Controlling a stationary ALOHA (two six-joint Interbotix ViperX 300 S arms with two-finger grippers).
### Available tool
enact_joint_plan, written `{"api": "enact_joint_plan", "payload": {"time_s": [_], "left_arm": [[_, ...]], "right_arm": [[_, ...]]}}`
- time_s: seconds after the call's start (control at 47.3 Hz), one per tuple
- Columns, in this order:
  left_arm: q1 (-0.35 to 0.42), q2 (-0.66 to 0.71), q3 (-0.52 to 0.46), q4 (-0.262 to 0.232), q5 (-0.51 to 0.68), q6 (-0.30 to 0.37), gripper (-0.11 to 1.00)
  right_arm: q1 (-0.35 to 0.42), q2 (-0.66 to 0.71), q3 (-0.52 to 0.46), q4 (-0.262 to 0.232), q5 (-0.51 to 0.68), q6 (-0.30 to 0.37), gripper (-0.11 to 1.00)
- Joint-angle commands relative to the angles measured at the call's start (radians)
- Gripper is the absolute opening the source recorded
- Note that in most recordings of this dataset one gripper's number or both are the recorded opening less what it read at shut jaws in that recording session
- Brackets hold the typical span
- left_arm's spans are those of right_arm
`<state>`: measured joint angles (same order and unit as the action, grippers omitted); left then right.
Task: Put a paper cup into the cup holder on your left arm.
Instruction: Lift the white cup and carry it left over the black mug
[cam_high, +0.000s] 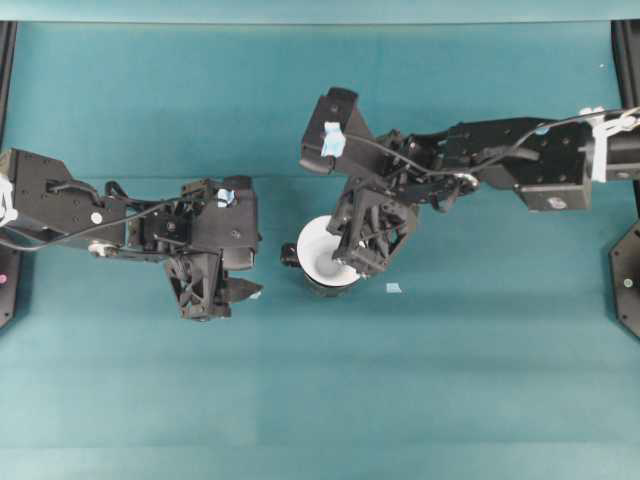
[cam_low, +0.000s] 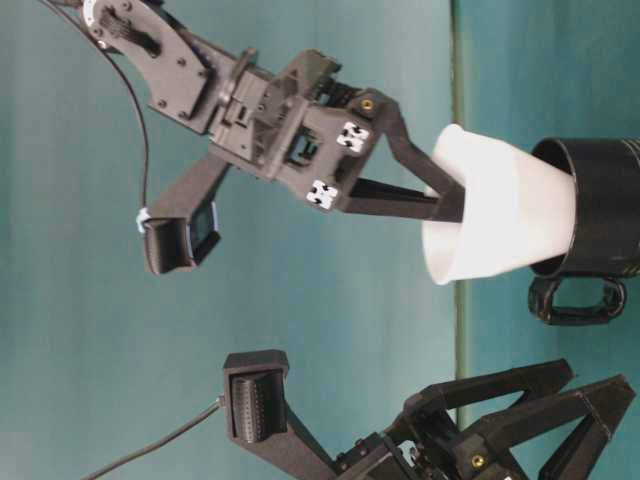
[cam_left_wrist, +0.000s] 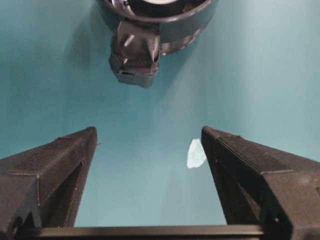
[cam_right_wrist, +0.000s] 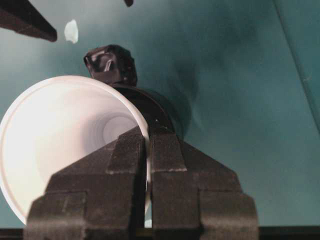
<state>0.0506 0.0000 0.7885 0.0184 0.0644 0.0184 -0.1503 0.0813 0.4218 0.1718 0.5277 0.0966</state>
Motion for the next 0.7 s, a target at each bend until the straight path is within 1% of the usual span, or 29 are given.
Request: {"api": "enact_joint_plan", "payload": {"time_s": [0.0,0.085,0.233,0.338,0.677], "left_arm": [[-0.003,-0.012,-0.008,0.002,-0.006,0.0,0.9],[-0.003,-0.012,-0.006,0.002,-0.006,0.0,0.9],[-0.003,-0.012,-0.008,0.002,-0.006,0.0,0.9],[-0.003,-0.012,-0.008,0.002,-0.006,0.0,0.9],[-0.003,-0.012,-0.005,0.002,-0.006,0.002,0.9]], "right_arm": [[0.009,0.003,-0.014,-0.003,-0.009,-0.011,-0.02],[0.011,0.008,-0.014,-0.017,-0.009,-0.009,-0.02],[0.011,0.008,-0.014,-0.057,-0.002,-0.003,-0.02],[0.011,0.008,-0.014,-0.061,0.0,-0.006,-0.02],[0.021,0.008,-0.009,-0.055,0.002,-0.008,-0.02]]}}
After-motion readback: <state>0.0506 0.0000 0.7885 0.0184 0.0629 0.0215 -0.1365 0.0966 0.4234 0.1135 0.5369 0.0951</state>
